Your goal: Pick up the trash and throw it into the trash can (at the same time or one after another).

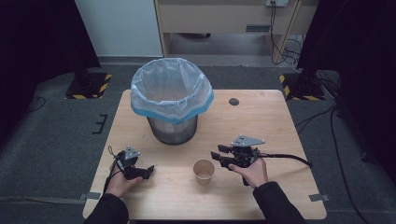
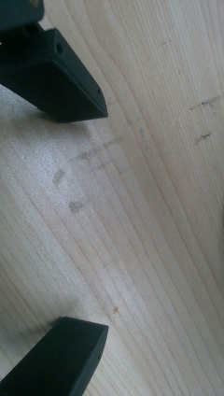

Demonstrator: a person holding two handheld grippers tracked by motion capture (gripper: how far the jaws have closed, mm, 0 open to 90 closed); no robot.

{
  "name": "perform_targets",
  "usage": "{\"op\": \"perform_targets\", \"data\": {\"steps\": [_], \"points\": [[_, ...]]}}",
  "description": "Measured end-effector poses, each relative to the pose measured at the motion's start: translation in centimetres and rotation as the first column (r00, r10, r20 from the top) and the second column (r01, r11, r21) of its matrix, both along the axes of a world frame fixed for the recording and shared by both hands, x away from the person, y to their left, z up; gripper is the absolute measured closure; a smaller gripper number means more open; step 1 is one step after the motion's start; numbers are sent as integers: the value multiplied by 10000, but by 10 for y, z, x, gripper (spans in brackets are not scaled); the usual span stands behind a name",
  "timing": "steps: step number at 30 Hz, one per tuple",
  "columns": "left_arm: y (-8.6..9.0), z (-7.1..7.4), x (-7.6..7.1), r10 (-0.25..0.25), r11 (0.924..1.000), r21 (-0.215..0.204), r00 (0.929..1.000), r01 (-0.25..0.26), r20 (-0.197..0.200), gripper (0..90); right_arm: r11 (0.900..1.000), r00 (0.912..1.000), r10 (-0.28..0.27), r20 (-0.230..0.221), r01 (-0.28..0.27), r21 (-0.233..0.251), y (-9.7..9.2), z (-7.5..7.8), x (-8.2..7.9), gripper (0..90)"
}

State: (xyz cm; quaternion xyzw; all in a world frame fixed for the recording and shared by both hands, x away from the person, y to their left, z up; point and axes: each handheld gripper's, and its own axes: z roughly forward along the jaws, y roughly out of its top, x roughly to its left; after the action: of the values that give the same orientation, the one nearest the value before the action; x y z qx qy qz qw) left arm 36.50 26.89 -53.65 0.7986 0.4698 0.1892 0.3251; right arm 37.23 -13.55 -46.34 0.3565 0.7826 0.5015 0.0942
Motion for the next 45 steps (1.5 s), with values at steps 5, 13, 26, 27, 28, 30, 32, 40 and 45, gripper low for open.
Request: {"op": "perform_targets", "data": {"steps": [5, 13, 26, 27, 28, 30, 32, 40, 45], "points": [[0, 0, 0, 0, 10000, -3, 10000, 0, -2, 0, 9997, 9993, 196, -307, -199, -102, 6, -8, -1, 578], [0, 0, 0, -1, 10000, -2, 10000, 1, -2, 0, 9977, 9943, 583, -889, -610, -282, 11, -15, -2, 659], [0, 0, 0, -1, 10000, -2, 10000, 1, -2, 0, 9912, 9846, 862, -1519, -1002, -867, 12, -20, -3, 826], [0, 0, 0, 0, 10000, -5, 10000, 0, -2, 0, 9910, 9846, 859, -1524, -1002, -887, 12, -20, -3, 829], [0, 0, 0, -1, 10000, -2, 10000, 1, -4, 0, 9912, 9850, 845, -1507, -985, -882, 11, -19, -2, 833], [0, 0, 0, 1, 10000, -4, 10000, -1, -4, 0, 9918, 9868, 776, -1422, -910, -899, 10, -17, -2, 835], [0, 0, 0, -1, 10000, -5, 10000, 1, -1, 0, 9923, 9892, 710, -1281, -830, -915, 8, -14, -1, 837], [0, 0, 0, 0, 10000, -6, 10000, 0, -2, 0, 9981, 9977, 238, -629, -273, -558, -4, 3, 3, 837], [0, 0, 0, -2, 10000, -5, 10000, 2, -2, 0, 9997, 9997, -227, -108, 226, -109, -12, 16, 5, 837]]}}
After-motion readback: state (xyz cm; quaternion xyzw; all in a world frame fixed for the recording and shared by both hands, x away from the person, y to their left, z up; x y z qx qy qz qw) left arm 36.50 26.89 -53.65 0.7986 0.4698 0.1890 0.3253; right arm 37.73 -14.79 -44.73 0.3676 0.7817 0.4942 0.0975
